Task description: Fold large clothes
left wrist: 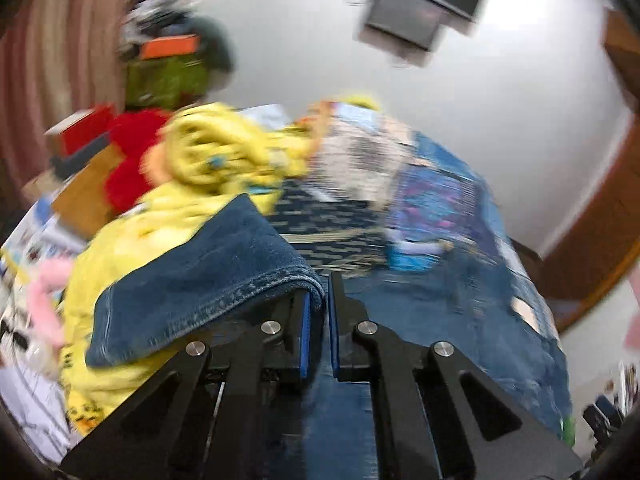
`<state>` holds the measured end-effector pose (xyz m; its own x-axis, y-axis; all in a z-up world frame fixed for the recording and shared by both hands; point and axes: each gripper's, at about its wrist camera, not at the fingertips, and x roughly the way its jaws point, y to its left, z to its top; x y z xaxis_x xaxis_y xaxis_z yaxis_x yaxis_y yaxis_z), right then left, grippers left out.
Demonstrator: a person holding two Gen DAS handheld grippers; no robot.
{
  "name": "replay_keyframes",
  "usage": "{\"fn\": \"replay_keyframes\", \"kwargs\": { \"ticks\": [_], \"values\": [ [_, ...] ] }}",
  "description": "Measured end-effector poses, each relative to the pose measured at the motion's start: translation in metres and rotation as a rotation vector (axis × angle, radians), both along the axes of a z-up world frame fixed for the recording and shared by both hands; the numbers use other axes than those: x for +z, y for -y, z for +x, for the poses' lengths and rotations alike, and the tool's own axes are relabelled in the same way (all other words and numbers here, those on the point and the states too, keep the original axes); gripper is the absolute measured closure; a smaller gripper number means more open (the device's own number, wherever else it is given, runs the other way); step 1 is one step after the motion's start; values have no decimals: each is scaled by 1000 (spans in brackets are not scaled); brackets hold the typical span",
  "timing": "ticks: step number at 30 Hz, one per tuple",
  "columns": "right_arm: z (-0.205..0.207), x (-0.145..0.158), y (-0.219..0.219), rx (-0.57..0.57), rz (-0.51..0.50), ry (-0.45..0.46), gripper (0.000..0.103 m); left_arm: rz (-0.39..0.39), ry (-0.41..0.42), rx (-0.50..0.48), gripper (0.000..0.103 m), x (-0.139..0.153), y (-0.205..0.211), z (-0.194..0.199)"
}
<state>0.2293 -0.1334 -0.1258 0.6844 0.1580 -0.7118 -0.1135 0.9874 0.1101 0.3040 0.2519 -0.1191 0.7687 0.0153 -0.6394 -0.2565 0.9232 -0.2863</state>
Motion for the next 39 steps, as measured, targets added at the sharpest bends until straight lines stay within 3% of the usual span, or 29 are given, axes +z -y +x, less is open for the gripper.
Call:
{"fn": "replay_keyframes", "kwargs": {
  "ticks": [4, 9, 15, 20, 23, 27, 31, 33, 35, 37, 39],
  "values": [
    [-5, 1, 18, -19, 43, 6, 0, 36, -14, -163, 96, 1, 70, 20],
    [-9, 0, 36, -32, 67, 4, 0, 73, -102, -328, 96, -32, 150, 33],
    [-16, -5, 55, -56, 49, -2, 0, 78, -218, -447, 96, -75, 207, 26],
    [-21, -7, 69, -72, 71, -11, 0, 66, -316, -489, 96, -102, 228, 16],
    [-23, -6, 72, -79, 64, -8, 0, 26, -322, -471, 91, -99, 218, 9],
    [-21, -7, 71, -83, 63, -10, 0, -6, -255, -368, 50, -77, 179, -1],
    [-18, -11, 64, -67, 53, -22, 0, -41, -181, -220, 24, -56, 120, -17],
    [-16, -14, 58, -56, 37, -29, 0, -73, -171, -151, 17, -56, 90, -21],
    [-14, -16, 53, -48, 25, -33, 0, -128, -199, -86, 17, -66, 59, -23],
    [-12, -18, 48, -42, 17, -41, 0, -218, -238, -53, 17, -81, 36, -23],
    [-8, -21, 44, -38, 9, -49, 0, -363, -276, -32, 17, -104, 10, -22]
  ]
}}
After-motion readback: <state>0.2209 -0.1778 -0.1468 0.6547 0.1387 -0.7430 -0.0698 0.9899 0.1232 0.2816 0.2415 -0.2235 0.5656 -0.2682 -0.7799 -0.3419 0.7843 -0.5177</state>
